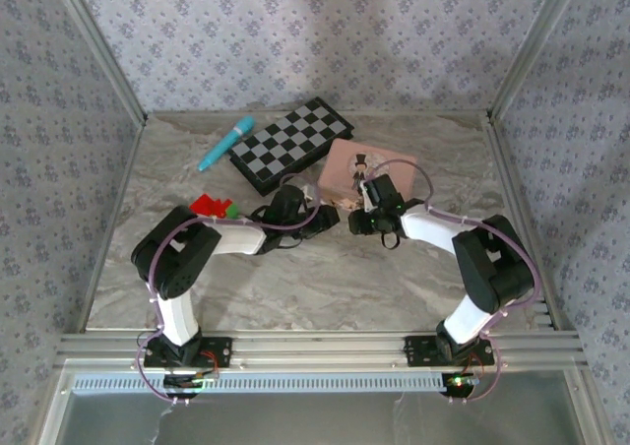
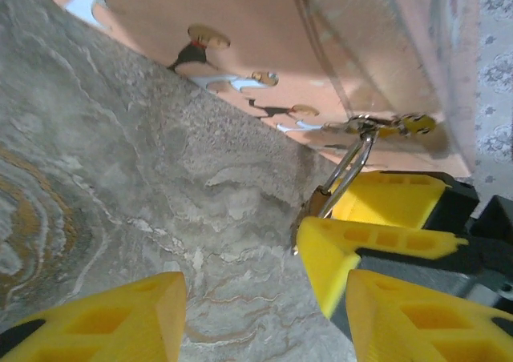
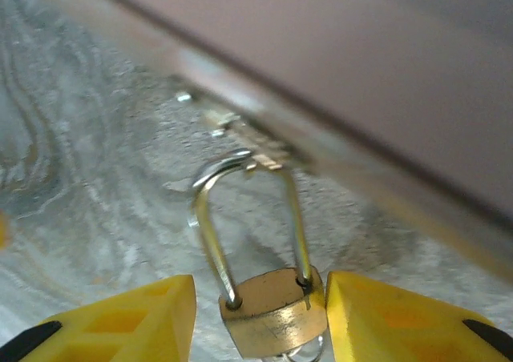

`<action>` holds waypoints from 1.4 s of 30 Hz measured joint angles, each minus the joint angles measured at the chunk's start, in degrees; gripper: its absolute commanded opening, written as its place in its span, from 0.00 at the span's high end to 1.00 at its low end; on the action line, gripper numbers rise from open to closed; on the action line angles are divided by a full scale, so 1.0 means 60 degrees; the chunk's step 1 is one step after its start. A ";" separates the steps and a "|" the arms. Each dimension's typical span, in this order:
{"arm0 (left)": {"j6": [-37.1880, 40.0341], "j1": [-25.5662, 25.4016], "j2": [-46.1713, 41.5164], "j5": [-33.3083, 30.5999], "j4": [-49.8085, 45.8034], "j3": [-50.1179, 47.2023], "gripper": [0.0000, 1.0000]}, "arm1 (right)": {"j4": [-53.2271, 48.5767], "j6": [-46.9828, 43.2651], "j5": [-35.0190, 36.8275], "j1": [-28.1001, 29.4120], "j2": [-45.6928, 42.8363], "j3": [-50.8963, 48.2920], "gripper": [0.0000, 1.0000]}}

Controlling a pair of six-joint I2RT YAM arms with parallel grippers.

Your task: Unlock the padlock with the key

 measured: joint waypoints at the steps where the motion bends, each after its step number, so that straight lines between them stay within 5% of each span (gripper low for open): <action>1: -0.0040 -0.0055 0.0135 -0.0004 0.0025 0.0066 0.45 | 0.0022 0.0106 -0.0204 0.0022 0.0000 0.0000 0.53; 12: 0.0004 -0.0470 0.1020 -0.0007 -0.0087 0.1235 0.50 | -0.0291 0.0907 -0.0393 -0.0474 -0.1789 -0.0892 0.51; 23: 0.1989 -0.0525 0.2073 0.0470 -0.1989 0.3140 0.55 | -0.0004 0.1348 -0.0605 -0.1268 -0.4200 -0.2178 0.51; 36: 0.2743 -0.0838 0.2634 0.0171 -0.3031 0.4244 0.56 | 0.0237 0.1894 -0.0787 -0.1971 -0.5311 -0.3056 0.51; 42: 0.2820 -0.1078 0.2867 -0.0535 -0.3315 0.4656 0.78 | 0.0299 0.2062 -0.0783 -0.2193 -0.5745 -0.3264 0.51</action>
